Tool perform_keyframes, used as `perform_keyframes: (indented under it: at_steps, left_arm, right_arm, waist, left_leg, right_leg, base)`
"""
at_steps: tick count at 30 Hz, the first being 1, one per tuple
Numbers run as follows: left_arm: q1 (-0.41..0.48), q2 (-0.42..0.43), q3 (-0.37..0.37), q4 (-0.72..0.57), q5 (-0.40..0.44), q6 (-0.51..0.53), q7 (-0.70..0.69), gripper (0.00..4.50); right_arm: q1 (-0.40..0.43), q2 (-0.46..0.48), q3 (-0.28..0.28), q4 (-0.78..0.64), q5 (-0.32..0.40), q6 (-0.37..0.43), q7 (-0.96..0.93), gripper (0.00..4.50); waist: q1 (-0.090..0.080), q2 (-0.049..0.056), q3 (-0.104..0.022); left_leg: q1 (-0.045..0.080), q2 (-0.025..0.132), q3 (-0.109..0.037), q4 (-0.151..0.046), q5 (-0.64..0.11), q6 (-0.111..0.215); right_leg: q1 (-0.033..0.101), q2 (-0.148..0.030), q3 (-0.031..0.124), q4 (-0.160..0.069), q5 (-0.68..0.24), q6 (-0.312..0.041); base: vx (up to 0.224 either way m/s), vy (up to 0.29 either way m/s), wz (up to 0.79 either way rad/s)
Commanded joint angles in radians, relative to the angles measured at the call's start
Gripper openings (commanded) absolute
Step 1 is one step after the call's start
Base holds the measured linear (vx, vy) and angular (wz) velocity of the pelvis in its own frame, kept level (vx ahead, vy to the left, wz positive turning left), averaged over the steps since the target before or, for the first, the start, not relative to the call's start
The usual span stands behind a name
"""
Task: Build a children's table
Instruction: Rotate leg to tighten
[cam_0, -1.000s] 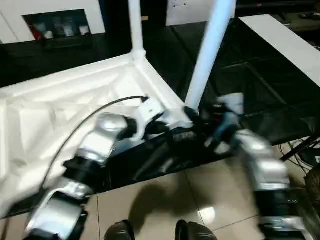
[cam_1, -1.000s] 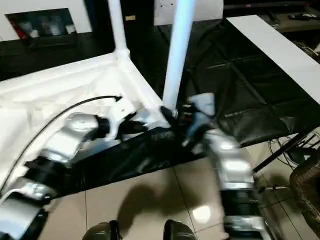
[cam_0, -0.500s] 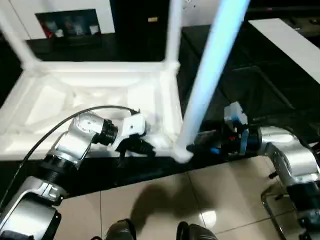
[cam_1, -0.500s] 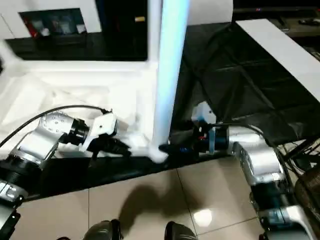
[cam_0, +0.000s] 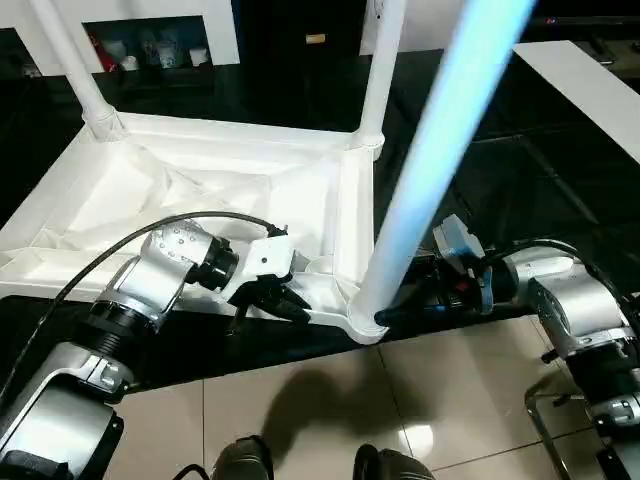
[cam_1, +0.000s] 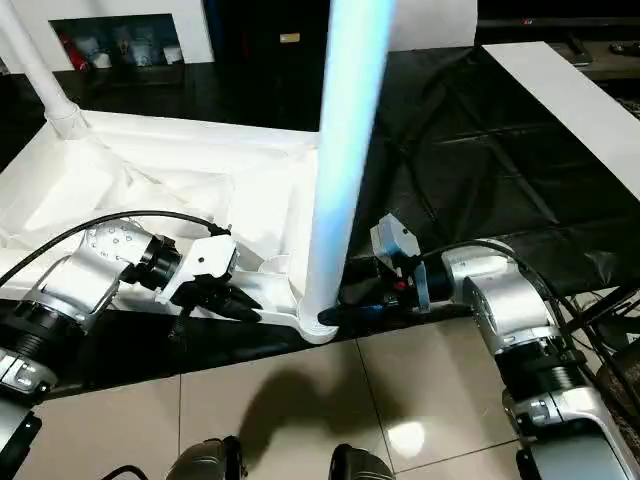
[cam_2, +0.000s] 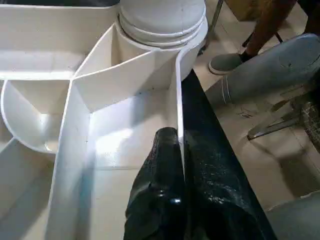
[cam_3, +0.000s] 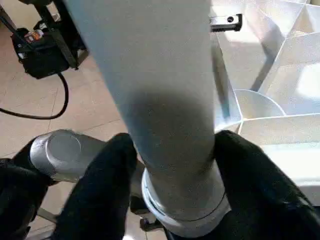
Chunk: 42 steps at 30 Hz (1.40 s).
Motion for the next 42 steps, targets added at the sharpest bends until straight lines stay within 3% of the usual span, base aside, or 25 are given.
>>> perform_keyframes:
  at_steps: [1, 11, 12, 17, 19, 22, 25, 28, 33, 38, 42]
  left_arm:
    - [-0.017, -0.011, -0.037, -0.001, 0.006, -0.028, -0.042, 0.0]
    - [-0.011, -0.026, -0.017, 0.007, -0.008, -0.007, -0.017, 0.0]
    - [-0.007, -0.025, -0.018, 0.003, -0.009, -0.007, -0.018, 0.0]
    - [0.003, -0.026, -0.018, -0.003, -0.011, -0.008, -0.016, 0.0]
    - [0.004, -0.027, -0.017, -0.004, -0.01, -0.009, -0.015, 0.0]
    - [0.005, -0.027, -0.016, -0.004, -0.008, -0.009, -0.014, 0.0]
    - [0.005, -0.025, -0.015, -0.003, -0.005, -0.014, -0.011, 0.0]
    - [0.004, -0.023, -0.014, 0.001, -0.004, -0.017, -0.011, 0.0]
    - [0.002, -0.022, -0.014, 0.006, 0.001, -0.02, -0.012, 0.0]
    - [0.002, -0.023, -0.014, 0.009, 0.002, -0.018, -0.012, 0.0]
    - [0.007, -0.036, -0.005, 0.003, -0.006, 0.018, 0.01, 0.0]
  right_arm:
    - [-0.011, 0.002, 0.018, 0.006, -0.007, -0.02, 0.029, 2.24]
    - [0.014, 0.01, 0.009, -0.014, 0.019, 0.0, 0.033, 1.94]
    - [0.023, 0.013, 0.009, -0.019, 0.011, -0.011, 0.016, 1.94]
    - [0.023, 0.043, -0.001, -0.003, -0.006, -0.007, -0.063, 1.94]
    - [0.023, 0.05, -0.004, -0.007, 0.001, 0.007, -0.069, 2.62]
    - [0.022, 0.054, -0.002, -0.006, -0.011, -0.003, -0.083, 2.7]
    - [0.02, 0.058, 0.003, 0.004, -0.033, -0.024, -0.104, 2.85]
    - [0.016, 0.055, 0.003, 0.007, -0.027, -0.009, -0.094, 2.85]
    - [0.014, 0.05, -0.002, 0.007, -0.016, -0.002, -0.083, 2.3]
    - [0.023, 0.044, -0.001, -0.002, -0.006, 0.021, -0.059, 2.1]
    - [0.051, 0.055, -0.005, -0.046, 0.039, 0.115, -0.06, 2.06]
  waist:
    - [-0.008, -0.008, -0.073]
    - [-0.005, -0.007, -0.075]
    - [-0.004, -0.001, -0.077]
    - [-0.008, -0.007, -0.074]
    - [-0.01, -0.006, -0.072]
    - [-0.01, -0.005, -0.072]
    - [-0.007, -0.004, -0.078]
    - [-0.007, -0.005, -0.078]
    - [-0.007, -0.005, -0.076]
    - [-0.008, -0.004, -0.075]
    - [-0.006, -0.002, -0.075]
  left_leg:
    - [0.021, 0.044, -0.004, -0.052, -0.148, 0.098]
    - [0.02, 0.044, -0.004, -0.051, -0.144, 0.1]
    - [0.022, 0.044, -0.005, -0.05, -0.143, 0.098]
    - [0.019, 0.042, -0.005, -0.052, -0.169, 0.085]
    - [0.02, 0.042, -0.005, -0.053, -0.184, 0.076]
    - [0.023, 0.044, -0.007, -0.055, -0.194, 0.063]
    - [0.025, 0.046, -0.005, -0.052, -0.167, 0.068]
    - [0.021, 0.044, -0.005, -0.052, -0.163, 0.079]
    - [0.02, 0.043, -0.005, -0.052, -0.174, 0.075]
    - [0.021, 0.044, -0.005, -0.052, -0.171, 0.076]
    - [0.022, 0.045, -0.006, -0.052, -0.171, 0.078]
  right_leg:
    - [0.057, -0.08, 0.051, -0.058, -0.205, -0.244]
    - [0.058, -0.079, 0.05, -0.056, -0.192, -0.249]
    - [0.058, -0.079, 0.05, -0.055, -0.191, -0.251]
    - [0.059, -0.081, 0.05, -0.061, -0.236, -0.24]
    - [0.057, -0.08, 0.051, -0.064, -0.277, -0.228]
    - [0.054, -0.081, 0.052, -0.067, -0.309, -0.216]
    - [0.053, -0.079, 0.052, -0.058, -0.232, -0.236]
    - [0.057, -0.08, 0.051, -0.056, -0.212, -0.243]
    - [0.057, -0.082, 0.051, -0.06, -0.251, -0.231]
    - [0.056, -0.08, 0.052, -0.059, -0.234, -0.236]
    - [0.056, -0.08, 0.052, -0.058, -0.227, -0.239]
  base:
    - [0.0, 0.0, 0.0]
    - [0.0, 0.0, 0.0]
    - [0.0, 0.0, 0.0]
    - [0.0, 0.0, 0.0]
    - [0.0, 0.0, 0.0]
    - [0.0, 0.0, 0.0]
    - [0.0, 0.0, 0.0]
    - [0.0, 0.0, 0.0]
    - [0.0, 0.0, 0.0]
    - [0.0, 0.0, 0.0]
    - [0.0, 0.0, 0.0]
